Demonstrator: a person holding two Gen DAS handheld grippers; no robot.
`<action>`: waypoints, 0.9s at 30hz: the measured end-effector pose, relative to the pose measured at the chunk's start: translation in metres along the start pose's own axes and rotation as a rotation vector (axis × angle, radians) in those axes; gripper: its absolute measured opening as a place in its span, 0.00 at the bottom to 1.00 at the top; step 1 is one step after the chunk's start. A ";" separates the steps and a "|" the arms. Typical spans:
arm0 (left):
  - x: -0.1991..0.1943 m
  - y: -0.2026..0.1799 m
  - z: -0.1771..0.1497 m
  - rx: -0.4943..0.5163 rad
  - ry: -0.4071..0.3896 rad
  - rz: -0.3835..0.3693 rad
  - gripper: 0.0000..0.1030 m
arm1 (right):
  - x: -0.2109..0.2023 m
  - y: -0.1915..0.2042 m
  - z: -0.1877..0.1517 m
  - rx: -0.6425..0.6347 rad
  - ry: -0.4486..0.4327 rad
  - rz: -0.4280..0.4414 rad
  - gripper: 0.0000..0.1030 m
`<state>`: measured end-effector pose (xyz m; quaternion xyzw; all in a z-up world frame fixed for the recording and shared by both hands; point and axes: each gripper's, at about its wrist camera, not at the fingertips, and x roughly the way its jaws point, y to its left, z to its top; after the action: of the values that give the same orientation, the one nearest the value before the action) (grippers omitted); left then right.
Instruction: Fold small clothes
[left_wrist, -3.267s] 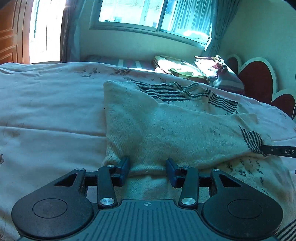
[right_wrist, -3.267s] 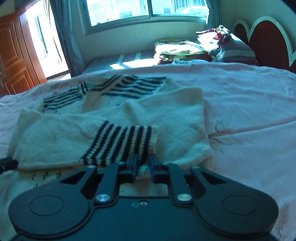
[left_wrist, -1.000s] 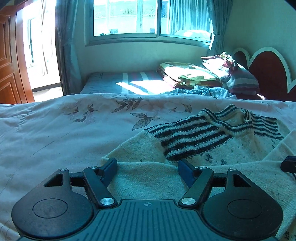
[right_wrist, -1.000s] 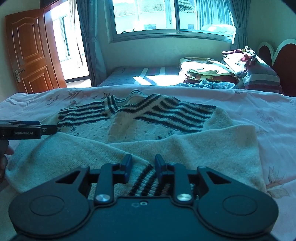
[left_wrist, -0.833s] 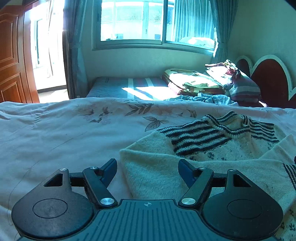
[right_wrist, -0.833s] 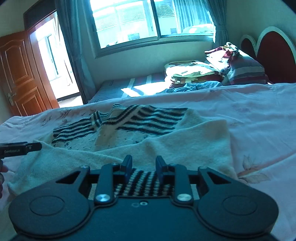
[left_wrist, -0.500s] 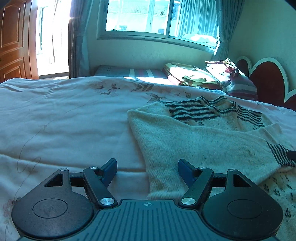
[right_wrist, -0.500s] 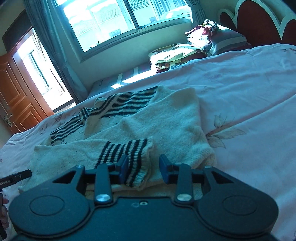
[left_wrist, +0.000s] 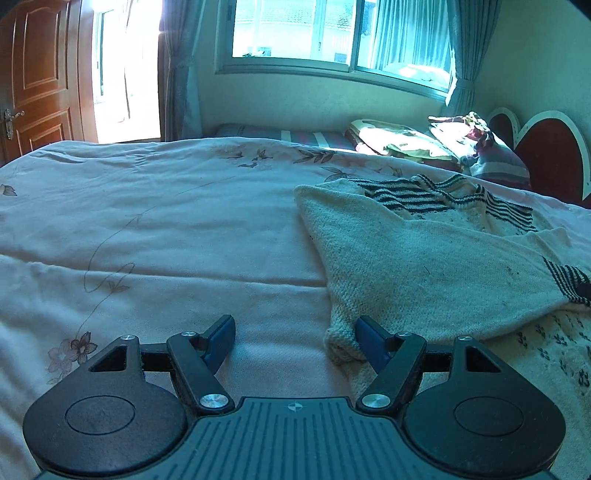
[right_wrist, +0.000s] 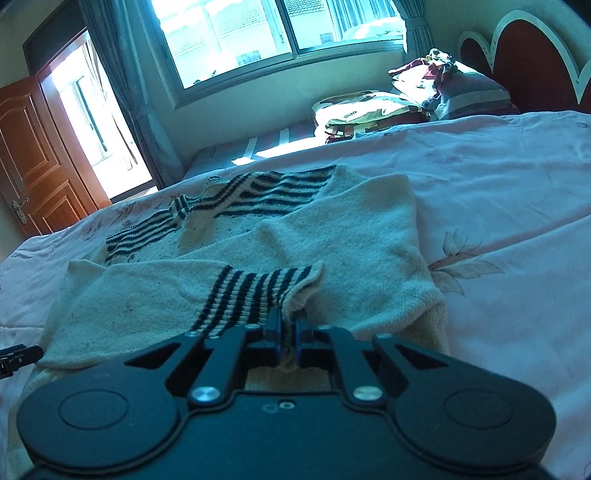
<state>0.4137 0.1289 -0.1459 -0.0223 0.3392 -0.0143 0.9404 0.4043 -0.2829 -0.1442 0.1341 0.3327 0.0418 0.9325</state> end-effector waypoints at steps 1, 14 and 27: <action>0.001 -0.001 0.001 0.000 0.003 0.007 0.70 | -0.002 0.000 0.001 0.002 -0.005 0.002 0.07; 0.003 -0.002 0.002 0.004 0.017 0.026 0.74 | -0.007 0.008 0.000 -0.071 0.004 -0.038 0.07; 0.006 -0.003 0.004 0.020 0.027 0.040 0.80 | -0.008 0.004 -0.006 -0.091 0.003 -0.057 0.07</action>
<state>0.4205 0.1260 -0.1466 -0.0058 0.3518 0.0009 0.9361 0.3943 -0.2786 -0.1429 0.0819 0.3355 0.0306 0.9380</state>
